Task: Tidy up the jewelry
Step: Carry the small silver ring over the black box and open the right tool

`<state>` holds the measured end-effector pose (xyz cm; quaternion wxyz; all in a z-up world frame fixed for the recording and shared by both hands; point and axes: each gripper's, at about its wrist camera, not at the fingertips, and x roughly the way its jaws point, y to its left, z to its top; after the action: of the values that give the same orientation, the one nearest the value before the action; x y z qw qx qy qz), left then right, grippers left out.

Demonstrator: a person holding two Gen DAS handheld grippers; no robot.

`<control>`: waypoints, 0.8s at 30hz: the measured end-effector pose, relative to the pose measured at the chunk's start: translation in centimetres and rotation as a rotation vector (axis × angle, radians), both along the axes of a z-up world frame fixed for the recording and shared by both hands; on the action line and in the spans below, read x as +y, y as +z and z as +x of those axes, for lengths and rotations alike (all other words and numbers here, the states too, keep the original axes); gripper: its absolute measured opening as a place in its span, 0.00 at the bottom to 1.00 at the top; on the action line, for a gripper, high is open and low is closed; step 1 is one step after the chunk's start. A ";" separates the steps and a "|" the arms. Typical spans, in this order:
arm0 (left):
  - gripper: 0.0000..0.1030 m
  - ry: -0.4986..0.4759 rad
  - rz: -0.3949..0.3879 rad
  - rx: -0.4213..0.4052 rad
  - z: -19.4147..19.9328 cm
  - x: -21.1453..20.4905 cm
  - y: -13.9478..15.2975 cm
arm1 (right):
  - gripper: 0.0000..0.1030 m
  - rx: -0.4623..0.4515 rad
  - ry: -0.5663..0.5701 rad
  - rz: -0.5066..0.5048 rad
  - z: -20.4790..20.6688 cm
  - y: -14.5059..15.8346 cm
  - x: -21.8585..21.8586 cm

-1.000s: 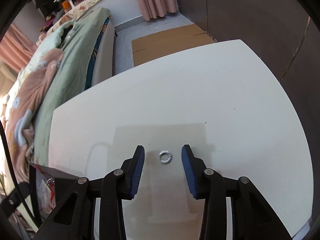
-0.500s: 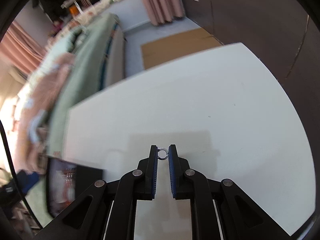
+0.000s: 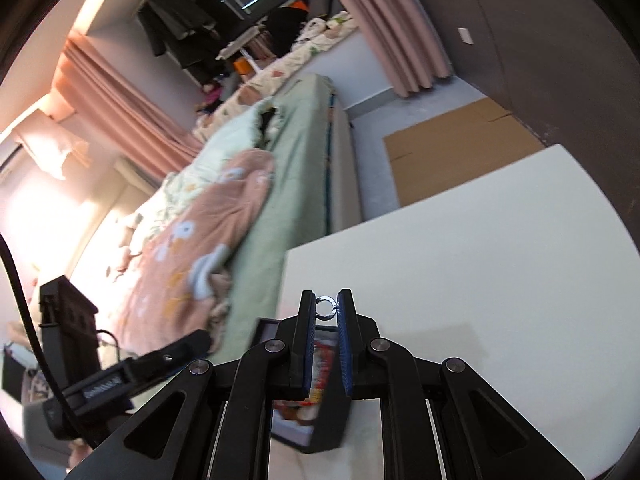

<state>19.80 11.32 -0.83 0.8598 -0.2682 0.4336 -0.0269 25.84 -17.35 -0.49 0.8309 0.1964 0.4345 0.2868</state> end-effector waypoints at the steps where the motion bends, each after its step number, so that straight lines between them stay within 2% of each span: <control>1: 0.63 0.007 -0.002 -0.003 -0.1 0.3 0.1 | 0.12 -0.003 0.008 0.005 0.1 0.1 0.4; 9: 0.63 0.061 -0.021 -0.024 -1.2 2.0 1.2 | 0.13 0.000 0.101 0.028 -0.8 0.4 4.6; 10: 0.63 0.063 -0.023 -0.028 -1.3 2.1 1.4 | 0.22 0.009 0.104 0.008 -0.8 0.4 4.9; 11: 0.63 0.064 -0.024 -0.032 -1.5 2.1 1.6 | 0.38 0.026 0.101 -0.011 -0.9 0.3 5.0; 13: 0.63 0.060 -0.029 -0.043 -1.8 2.0 2.0 | 0.52 0.033 0.074 -0.020 -1.3 0.4 4.5; 16: 0.63 0.051 -0.041 -0.065 -2.5 1.9 2.4 | 0.54 0.013 0.060 -0.029 -2.4 1.9 3.2; 19: 0.63 0.059 -0.057 -0.072 -4.0 1.7 2.5 | 0.67 -0.021 0.027 -0.047 -3.9 2.9 1.6; 24: 0.64 0.039 -0.074 -0.114 -6.8 1.1 3.2 | 0.68 -0.013 -0.016 -0.093 -5.1 3.6 -0.7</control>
<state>13.00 12.41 2.40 0.8729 -0.3064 0.3775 -0.0416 20.71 -18.02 3.13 0.8441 0.1595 0.4405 0.2609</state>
